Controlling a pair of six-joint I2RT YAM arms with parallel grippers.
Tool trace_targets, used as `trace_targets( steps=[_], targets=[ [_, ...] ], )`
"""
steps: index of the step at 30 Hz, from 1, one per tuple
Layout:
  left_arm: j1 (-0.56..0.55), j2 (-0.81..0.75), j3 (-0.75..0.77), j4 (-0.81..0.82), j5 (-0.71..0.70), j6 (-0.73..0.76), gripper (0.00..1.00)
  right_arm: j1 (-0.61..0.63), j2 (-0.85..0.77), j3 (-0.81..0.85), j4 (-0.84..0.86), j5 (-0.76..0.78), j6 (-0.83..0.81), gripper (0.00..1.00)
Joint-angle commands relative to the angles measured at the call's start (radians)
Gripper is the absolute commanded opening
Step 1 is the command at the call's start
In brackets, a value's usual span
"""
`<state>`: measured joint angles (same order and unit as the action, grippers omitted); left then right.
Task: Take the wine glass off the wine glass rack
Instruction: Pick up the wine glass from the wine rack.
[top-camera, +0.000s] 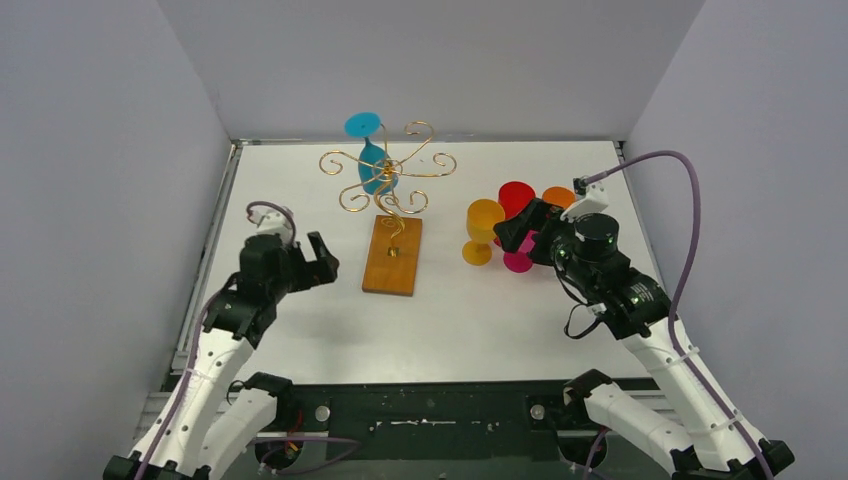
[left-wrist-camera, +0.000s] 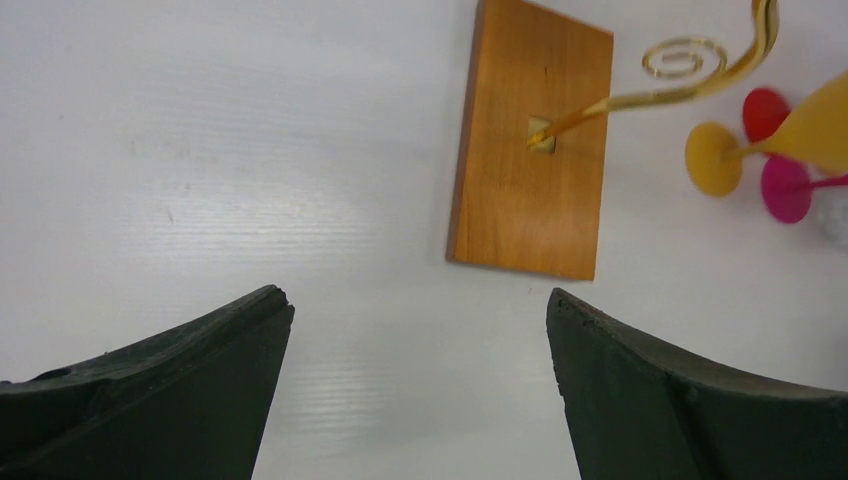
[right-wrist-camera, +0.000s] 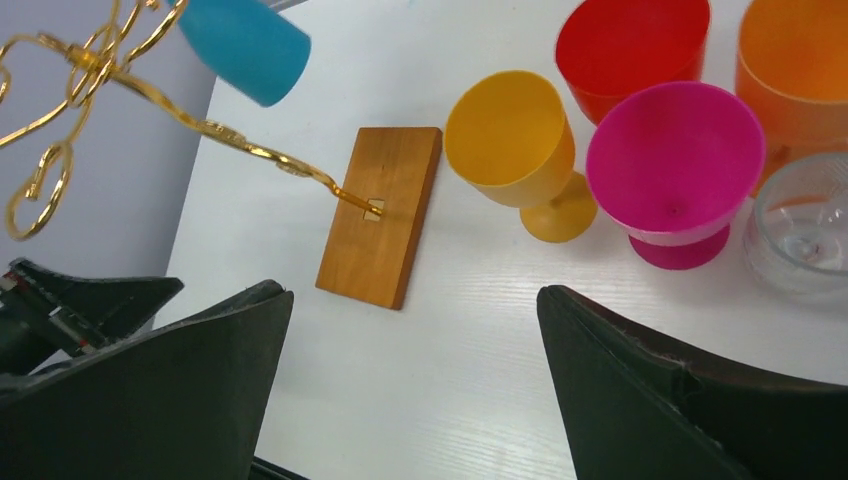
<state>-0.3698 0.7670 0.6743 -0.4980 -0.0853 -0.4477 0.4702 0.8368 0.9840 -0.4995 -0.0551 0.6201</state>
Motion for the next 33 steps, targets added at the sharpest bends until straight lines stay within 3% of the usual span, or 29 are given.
trace_targets(
  steps=[1,4,8,12,19,26,33],
  targets=[
    [0.327,0.074,0.144,0.047,0.4,0.007,0.97,-0.007,0.017,0.076,-0.149,0.171,0.287,1.0],
    [0.443,0.15,0.222,0.053,0.495,-0.043,0.97,-0.006,0.002,0.071,-0.132,0.099,0.238,1.0],
    [0.502,0.226,0.305,0.175,0.608,-0.162,0.97,-0.005,-0.094,0.026,-0.017,-0.017,0.113,1.0],
    [0.533,0.321,0.397,0.318,0.69,-0.284,0.91,-0.005,-0.218,-0.073,0.098,-0.024,0.137,1.0],
    [0.537,0.494,0.597,0.439,0.702,-0.372,0.85,-0.005,-0.198,-0.063,0.047,-0.118,0.137,1.0],
    [0.501,0.687,0.737,0.611,0.795,-0.474,0.67,-0.005,-0.111,-0.01,-0.011,-0.169,0.126,1.0],
    [0.436,0.836,0.875,0.561,0.829,-0.433,0.65,-0.005,-0.119,-0.024,-0.003,-0.149,0.125,1.0]
  ],
)
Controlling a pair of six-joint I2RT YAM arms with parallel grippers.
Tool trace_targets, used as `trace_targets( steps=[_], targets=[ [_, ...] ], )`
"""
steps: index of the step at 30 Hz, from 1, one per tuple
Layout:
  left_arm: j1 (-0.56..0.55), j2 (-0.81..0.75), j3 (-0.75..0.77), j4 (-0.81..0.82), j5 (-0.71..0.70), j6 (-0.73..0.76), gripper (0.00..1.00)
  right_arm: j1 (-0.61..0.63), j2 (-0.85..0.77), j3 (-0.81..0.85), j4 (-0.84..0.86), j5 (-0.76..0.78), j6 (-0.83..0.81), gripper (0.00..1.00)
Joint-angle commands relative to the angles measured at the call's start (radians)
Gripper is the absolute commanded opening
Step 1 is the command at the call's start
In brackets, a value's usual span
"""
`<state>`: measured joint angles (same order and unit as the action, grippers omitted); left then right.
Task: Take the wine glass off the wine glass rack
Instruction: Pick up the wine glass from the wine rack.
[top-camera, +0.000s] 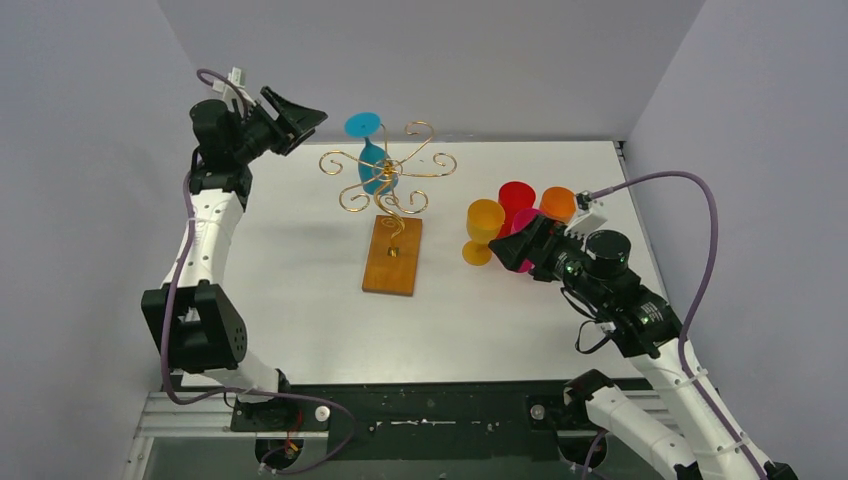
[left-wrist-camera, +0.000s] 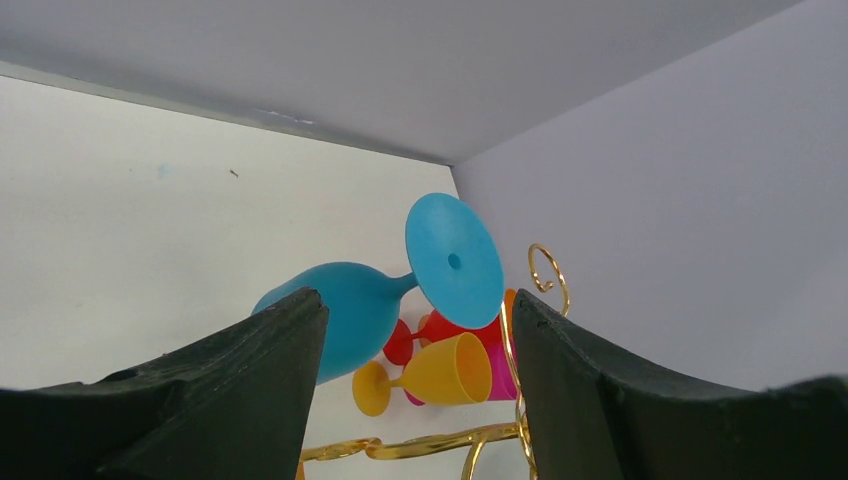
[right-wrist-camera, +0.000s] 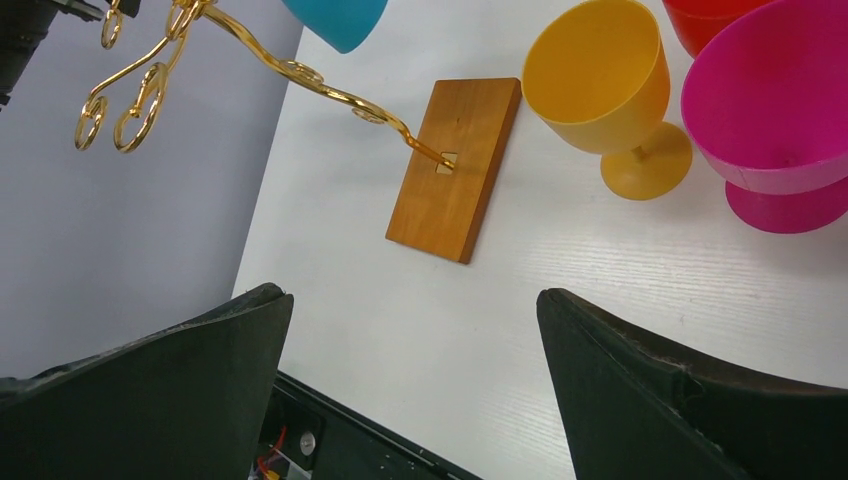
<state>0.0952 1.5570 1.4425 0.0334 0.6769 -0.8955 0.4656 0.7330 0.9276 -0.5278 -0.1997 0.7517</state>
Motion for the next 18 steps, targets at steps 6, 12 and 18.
trace_targets(
  steps=[6,12,18],
  targets=[
    [-0.086,0.12,0.167,-0.019,0.053,0.047,0.6,0.0,-0.003,0.029,0.023,-0.007,-0.004,1.0],
    [-0.127,0.143,0.168,-0.012,0.044,0.046,0.55,0.001,0.003,0.032,0.017,-0.006,-0.008,1.0],
    [-0.144,0.143,0.164,-0.017,0.039,0.049,0.49,0.001,0.005,0.033,0.011,-0.002,-0.004,1.0]
  ],
)
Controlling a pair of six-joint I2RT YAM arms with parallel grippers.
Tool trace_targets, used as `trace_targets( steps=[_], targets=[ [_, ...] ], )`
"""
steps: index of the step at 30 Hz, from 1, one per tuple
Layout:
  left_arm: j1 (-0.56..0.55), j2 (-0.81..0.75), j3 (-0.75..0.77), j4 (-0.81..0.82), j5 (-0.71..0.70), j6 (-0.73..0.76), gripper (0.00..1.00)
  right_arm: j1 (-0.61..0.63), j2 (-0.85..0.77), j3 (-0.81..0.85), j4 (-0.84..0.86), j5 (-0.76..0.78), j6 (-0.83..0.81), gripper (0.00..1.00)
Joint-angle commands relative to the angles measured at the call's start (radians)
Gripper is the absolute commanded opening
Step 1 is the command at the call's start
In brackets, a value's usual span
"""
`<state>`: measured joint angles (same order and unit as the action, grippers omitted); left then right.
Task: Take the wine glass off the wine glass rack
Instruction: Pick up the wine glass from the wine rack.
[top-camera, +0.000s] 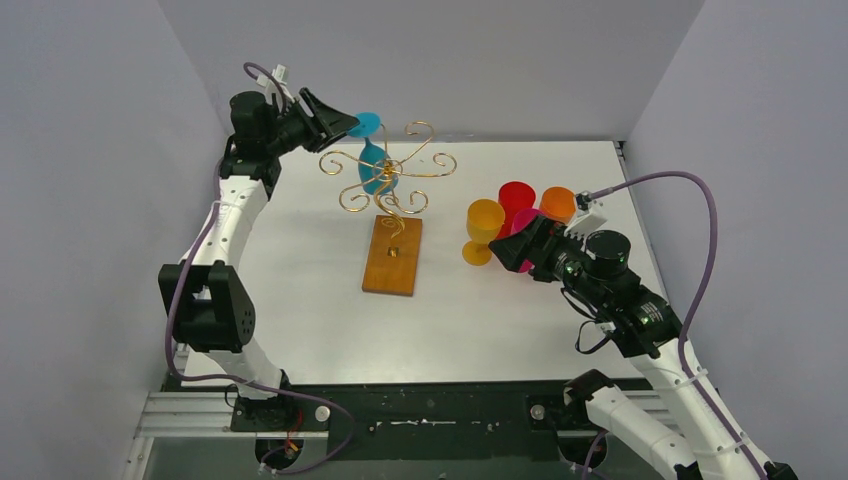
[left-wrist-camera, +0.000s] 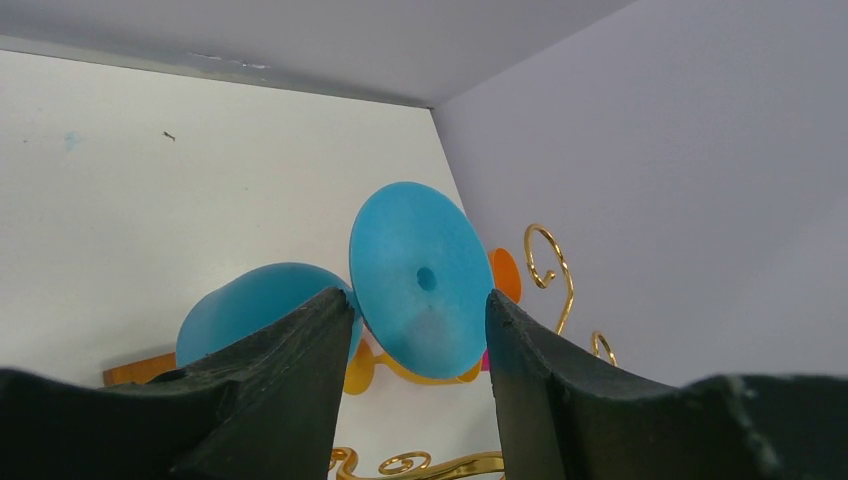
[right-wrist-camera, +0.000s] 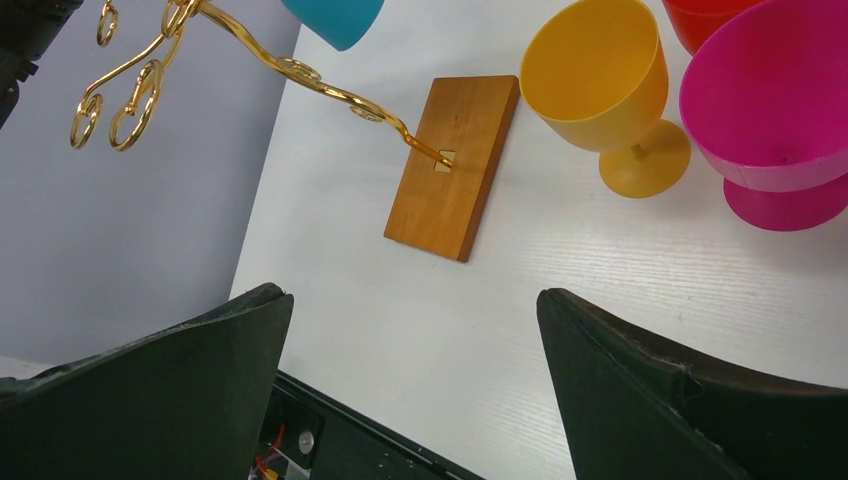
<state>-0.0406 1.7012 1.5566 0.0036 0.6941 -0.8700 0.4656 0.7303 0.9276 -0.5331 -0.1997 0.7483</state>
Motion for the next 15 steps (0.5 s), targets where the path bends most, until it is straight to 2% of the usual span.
trace_targets(
  steps=[1,5,8,11,13,15],
  targets=[
    [-0.008,-0.001,0.049,0.007,0.021,0.027,0.48,-0.001,0.008,0.032,0.015,-0.001,0.001,1.0],
    [-0.008,-0.008,0.036,-0.002,0.01,0.033,0.42,0.0,0.007,0.034,0.01,-0.001,0.003,1.0],
    [-0.008,-0.018,0.021,-0.002,-0.004,0.037,0.32,0.001,0.003,0.036,0.006,0.002,0.003,1.0],
    [-0.008,-0.018,0.017,-0.002,-0.011,0.036,0.3,0.0,0.003,0.039,0.003,0.003,0.003,1.0],
    [-0.008,-0.016,0.019,-0.002,-0.012,0.034,0.24,0.001,0.003,0.038,0.001,0.005,0.007,1.0],
    [-0.008,-0.013,0.019,-0.002,-0.016,0.031,0.22,-0.001,0.002,0.039,-0.003,0.006,0.009,1.0]
  ],
)
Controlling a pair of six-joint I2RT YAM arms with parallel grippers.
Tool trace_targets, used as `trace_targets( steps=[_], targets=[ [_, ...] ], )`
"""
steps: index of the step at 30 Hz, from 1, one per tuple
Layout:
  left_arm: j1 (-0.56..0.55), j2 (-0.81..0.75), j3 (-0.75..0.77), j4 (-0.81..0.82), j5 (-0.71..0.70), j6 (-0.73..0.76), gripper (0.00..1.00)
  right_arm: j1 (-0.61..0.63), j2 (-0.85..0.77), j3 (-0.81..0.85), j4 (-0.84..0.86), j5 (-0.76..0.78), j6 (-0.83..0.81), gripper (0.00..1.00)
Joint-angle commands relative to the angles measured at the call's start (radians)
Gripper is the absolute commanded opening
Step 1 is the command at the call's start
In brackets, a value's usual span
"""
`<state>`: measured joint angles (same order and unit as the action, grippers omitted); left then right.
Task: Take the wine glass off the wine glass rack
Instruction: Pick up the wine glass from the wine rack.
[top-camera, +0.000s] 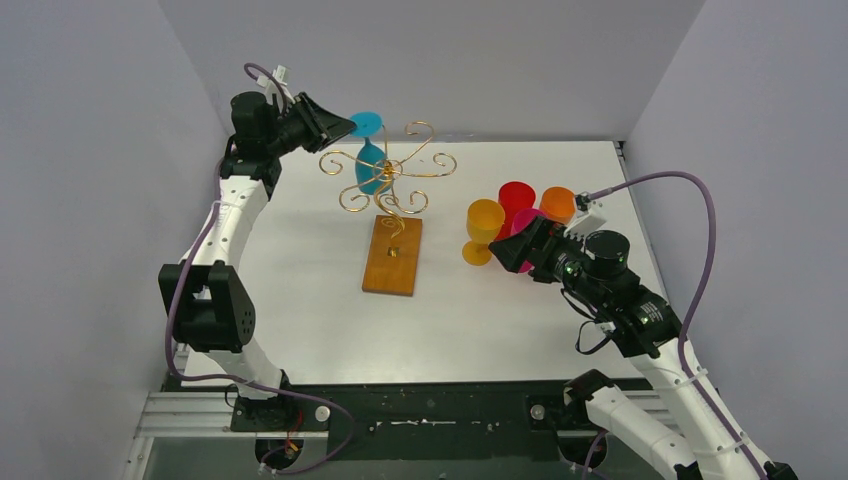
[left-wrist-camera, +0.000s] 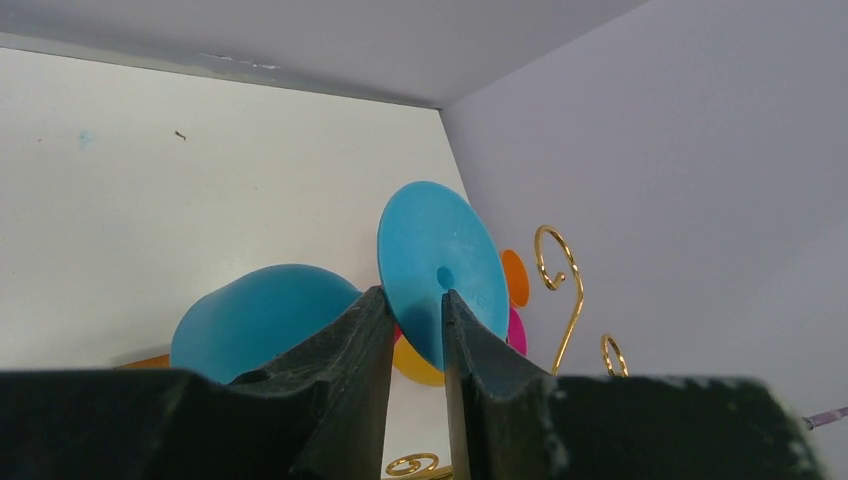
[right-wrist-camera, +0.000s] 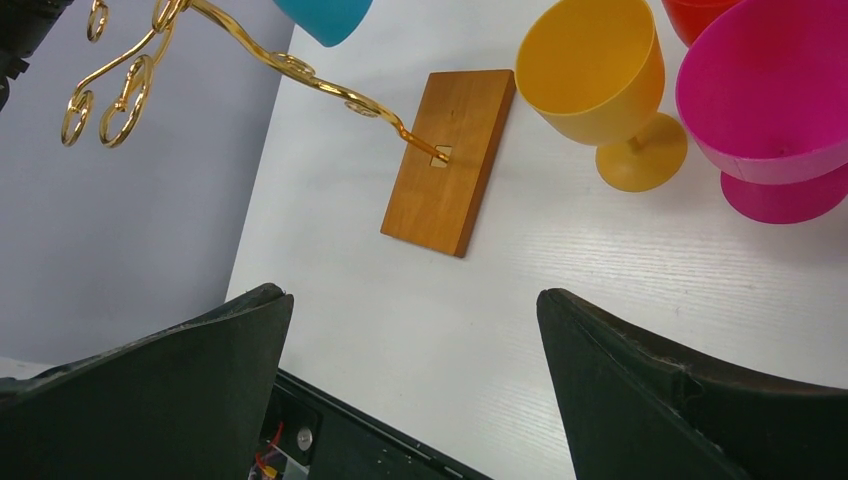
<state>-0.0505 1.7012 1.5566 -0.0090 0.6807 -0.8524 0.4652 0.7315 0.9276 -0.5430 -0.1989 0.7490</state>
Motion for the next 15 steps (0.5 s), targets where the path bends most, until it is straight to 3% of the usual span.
trace_targets(
  steps=[1,8,15],
  targets=[
    [0.001,-0.012,0.019,0.01,-0.004,0.012,0.22,0.001,0.0,0.038,0.005,0.006,0.011,1.0],
    [0.001,-0.006,0.004,0.03,-0.01,-0.029,0.16,0.0,-0.011,0.033,-0.006,0.022,0.02,1.0],
    [0.001,-0.008,-0.067,0.187,0.008,-0.155,0.08,0.0,-0.014,0.033,-0.012,0.027,0.024,1.0]
  ],
)
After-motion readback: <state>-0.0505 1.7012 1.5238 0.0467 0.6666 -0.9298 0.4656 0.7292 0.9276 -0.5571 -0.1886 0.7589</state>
